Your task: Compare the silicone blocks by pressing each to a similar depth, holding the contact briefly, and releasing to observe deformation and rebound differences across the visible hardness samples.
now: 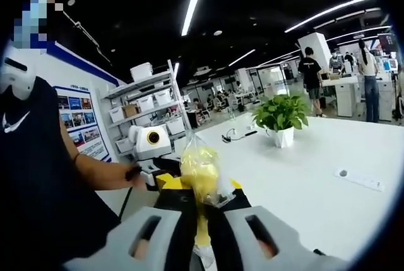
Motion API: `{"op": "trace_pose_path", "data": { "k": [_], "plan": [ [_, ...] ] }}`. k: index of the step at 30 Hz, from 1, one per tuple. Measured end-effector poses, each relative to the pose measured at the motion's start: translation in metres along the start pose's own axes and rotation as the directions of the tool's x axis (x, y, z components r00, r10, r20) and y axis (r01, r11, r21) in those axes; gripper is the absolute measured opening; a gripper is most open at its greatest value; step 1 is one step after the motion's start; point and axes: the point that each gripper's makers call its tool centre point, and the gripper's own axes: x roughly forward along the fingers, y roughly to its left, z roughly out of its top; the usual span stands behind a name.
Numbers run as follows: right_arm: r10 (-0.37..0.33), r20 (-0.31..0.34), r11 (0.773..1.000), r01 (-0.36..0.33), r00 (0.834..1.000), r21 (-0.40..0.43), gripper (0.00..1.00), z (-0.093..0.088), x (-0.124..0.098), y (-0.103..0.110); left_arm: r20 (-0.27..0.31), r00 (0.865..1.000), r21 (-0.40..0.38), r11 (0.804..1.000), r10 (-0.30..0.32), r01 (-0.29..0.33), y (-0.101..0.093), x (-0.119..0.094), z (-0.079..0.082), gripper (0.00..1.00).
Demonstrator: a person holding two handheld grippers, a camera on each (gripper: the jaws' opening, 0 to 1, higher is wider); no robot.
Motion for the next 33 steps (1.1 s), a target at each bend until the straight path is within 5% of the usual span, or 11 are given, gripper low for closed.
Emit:
{"op": "trace_pose_path", "data": {
  "k": [9,14,18,21,23,26,33],
  "plan": [
    [0.026,0.028,0.999,-0.027,0.999,0.045,0.0,0.005,-0.006,0.001,-0.093,0.993,0.024,0.997,-0.073,0.076,-0.008,0.005,-0.014,0.15],
    [0.035,0.052,0.997,-0.038,0.998,0.067,0.01,0.008,-0.01,0.001,-0.2,0.969,0.058,0.986,-0.142,0.156,-0.022,0.01,-0.027,0.2],
    [0.057,0.038,0.997,-0.059,0.998,0.049,0.01,0.005,-0.01,0.008,-0.171,0.97,0.033,0.983,-0.173,0.181,-0.027,0.016,-0.02,0.2],
    [0.054,0.028,0.998,-0.055,0.998,0.038,0.01,0.003,-0.011,0.007,-0.207,0.959,0.032,0.978,-0.194,0.204,-0.029,0.016,-0.023,0.22],
    [0.049,0.028,0.998,-0.051,0.998,0.044,0.01,0.001,-0.013,0.005,-0.138,0.964,-0.036,0.974,-0.228,0.225,-0.032,0.012,-0.009,0.25],
    [0.052,0.016,0.998,-0.053,0.999,0.046,0.01,-0.002,-0.014,0.005,-0.021,0.981,-0.042,0.981,-0.192,0.191,-0.022,0.004,0.02,0.27],
    [0.063,0.002,0.997,-0.063,0.998,0.039,0.01,-0.006,-0.008,0.008,-0.024,0.984,-0.025,0.984,-0.176,0.176,-0.024,0.006,0.031,0.25]
  ]
}}
